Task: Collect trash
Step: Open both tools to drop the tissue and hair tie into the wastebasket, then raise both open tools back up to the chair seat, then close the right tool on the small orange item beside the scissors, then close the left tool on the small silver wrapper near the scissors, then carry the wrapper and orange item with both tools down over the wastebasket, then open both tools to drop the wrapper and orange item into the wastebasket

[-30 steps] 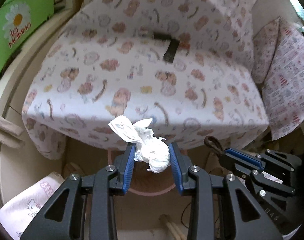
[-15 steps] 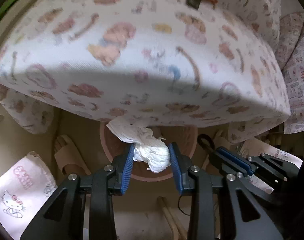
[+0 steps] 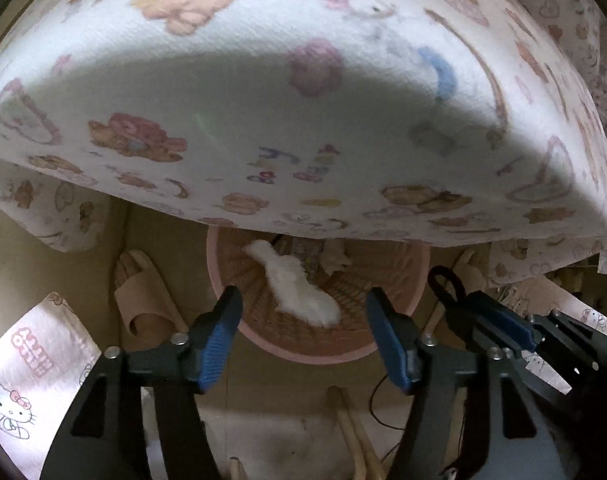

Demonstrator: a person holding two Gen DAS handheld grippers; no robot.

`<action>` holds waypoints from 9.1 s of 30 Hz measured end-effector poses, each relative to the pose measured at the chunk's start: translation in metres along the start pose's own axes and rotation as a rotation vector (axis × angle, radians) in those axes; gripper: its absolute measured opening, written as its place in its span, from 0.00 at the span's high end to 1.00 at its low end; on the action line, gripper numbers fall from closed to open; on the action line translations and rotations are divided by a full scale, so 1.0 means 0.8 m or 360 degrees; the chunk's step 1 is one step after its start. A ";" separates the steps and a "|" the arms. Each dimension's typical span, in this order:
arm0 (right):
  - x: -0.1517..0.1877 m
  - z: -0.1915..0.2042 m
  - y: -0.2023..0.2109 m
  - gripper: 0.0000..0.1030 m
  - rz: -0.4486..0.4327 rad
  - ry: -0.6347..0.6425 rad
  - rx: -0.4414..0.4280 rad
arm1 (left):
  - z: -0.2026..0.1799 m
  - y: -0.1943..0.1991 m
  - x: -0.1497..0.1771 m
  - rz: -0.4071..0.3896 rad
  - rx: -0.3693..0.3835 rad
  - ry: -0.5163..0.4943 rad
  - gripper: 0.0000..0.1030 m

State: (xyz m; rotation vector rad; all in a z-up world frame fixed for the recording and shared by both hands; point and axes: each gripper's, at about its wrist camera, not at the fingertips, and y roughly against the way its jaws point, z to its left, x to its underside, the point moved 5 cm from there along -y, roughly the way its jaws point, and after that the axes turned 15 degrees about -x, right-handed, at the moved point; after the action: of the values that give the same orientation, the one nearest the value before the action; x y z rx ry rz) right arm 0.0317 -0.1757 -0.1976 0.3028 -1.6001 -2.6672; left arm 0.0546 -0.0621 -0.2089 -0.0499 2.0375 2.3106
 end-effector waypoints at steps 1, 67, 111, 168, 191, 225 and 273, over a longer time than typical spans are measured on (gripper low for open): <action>0.001 -0.002 0.000 0.80 0.0004 -0.0009 -0.0001 | 0.002 0.001 0.000 0.0000 -0.0001 0.0001 0.35; -0.219 -0.004 0.233 0.32 -0.0712 0.0149 0.0131 | 0.054 0.276 -0.197 -0.1022 -0.0167 0.0008 0.07; -0.315 -0.065 0.080 0.77 -0.0467 -0.0302 -0.0299 | 0.080 0.204 -0.285 -0.0979 -0.0213 0.0201 0.07; -0.287 -0.082 0.124 0.95 -0.0557 -0.0058 -0.0024 | -0.025 0.113 -0.331 -0.0520 -0.0001 -0.0008 0.58; -0.288 -0.080 0.127 0.95 -0.0578 -0.0048 -0.0052 | 0.013 0.110 -0.318 -0.0584 0.0013 0.0013 0.89; -0.120 0.032 0.207 0.95 -0.0646 -0.0060 -0.0297 | 0.036 0.217 -0.104 -0.0687 -0.0100 0.0077 0.88; -0.008 0.006 0.015 0.95 -0.0041 -0.0087 -0.0112 | -0.011 0.000 -0.006 0.0034 -0.0043 -0.0063 0.87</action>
State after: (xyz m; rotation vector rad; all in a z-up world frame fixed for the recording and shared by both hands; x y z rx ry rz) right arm 0.0359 -0.1769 -0.1840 0.2529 -1.5221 -2.7671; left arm 0.0590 -0.0712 -0.2095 0.0160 1.9986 2.3321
